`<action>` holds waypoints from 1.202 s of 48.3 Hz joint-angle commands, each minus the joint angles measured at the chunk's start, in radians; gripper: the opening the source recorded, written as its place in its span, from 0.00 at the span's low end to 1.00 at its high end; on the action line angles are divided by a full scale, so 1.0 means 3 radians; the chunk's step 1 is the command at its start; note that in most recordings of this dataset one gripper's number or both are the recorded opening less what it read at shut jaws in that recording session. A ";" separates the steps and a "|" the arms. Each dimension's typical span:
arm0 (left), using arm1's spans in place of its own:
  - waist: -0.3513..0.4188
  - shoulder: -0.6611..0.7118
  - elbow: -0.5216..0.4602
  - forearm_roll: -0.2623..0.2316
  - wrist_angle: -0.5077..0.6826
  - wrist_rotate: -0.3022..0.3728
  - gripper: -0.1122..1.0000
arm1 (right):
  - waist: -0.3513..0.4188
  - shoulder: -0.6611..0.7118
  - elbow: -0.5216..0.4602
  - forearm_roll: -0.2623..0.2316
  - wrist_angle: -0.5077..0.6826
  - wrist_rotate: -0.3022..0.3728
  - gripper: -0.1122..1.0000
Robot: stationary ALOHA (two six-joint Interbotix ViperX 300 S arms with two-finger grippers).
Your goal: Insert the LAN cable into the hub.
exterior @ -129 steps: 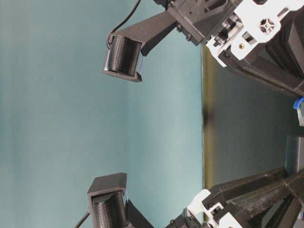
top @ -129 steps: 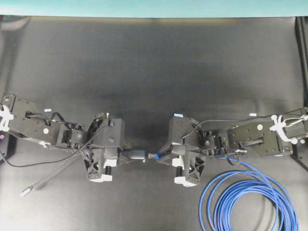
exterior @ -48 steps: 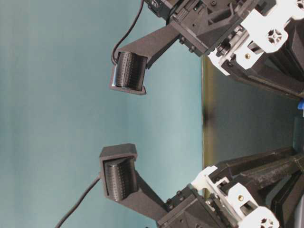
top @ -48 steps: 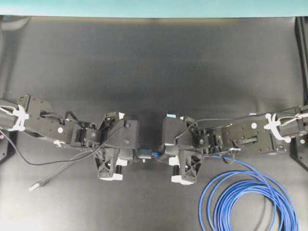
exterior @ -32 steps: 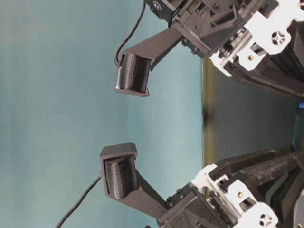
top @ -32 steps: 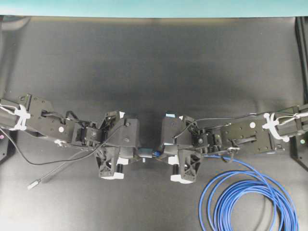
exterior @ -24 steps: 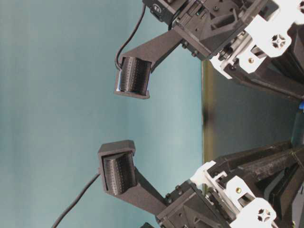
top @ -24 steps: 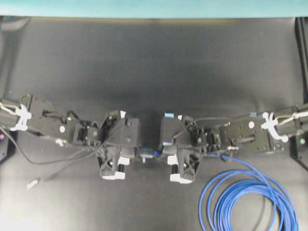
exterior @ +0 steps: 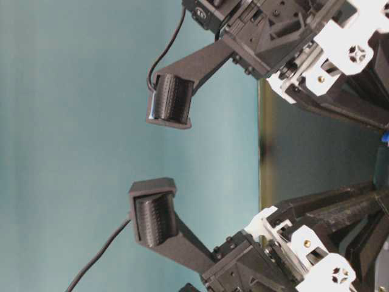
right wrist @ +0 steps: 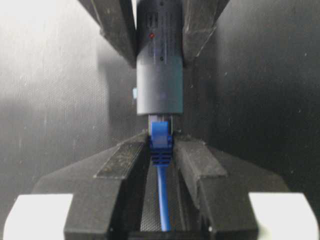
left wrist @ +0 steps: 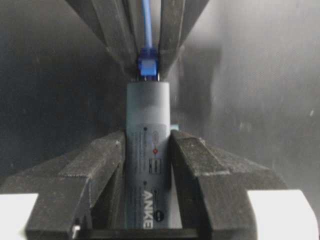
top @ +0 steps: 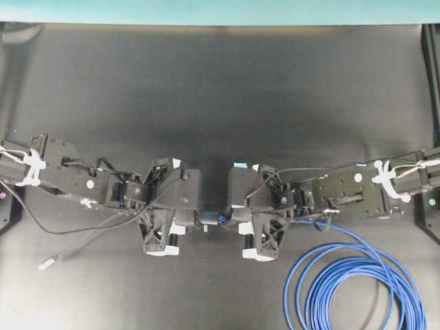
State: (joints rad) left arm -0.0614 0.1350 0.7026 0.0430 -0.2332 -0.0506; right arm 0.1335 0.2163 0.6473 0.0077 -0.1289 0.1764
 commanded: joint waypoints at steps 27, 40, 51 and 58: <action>-0.0031 -0.0051 -0.0097 0.0010 0.0031 0.0205 0.35 | -0.0005 -0.0056 -0.0189 0.0010 0.0128 0.0000 0.65; -0.0020 -0.0061 -0.0061 0.0010 0.0220 0.0159 0.36 | 0.0015 -0.0066 -0.0174 0.0010 0.0205 0.0005 0.74; 0.0041 -0.0066 -0.0051 0.0015 0.0286 0.0087 0.78 | 0.0031 -0.0153 -0.0056 0.0010 0.0245 0.0010 0.75; 0.0051 -0.0082 -0.0036 0.0010 0.0317 0.0087 0.88 | 0.0031 -0.0261 0.0107 0.0015 0.0245 0.0015 0.75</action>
State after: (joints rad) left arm -0.0430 0.1304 0.6949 0.0445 -0.1396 -0.0261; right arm 0.1411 0.1703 0.6657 0.0107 -0.0506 0.1779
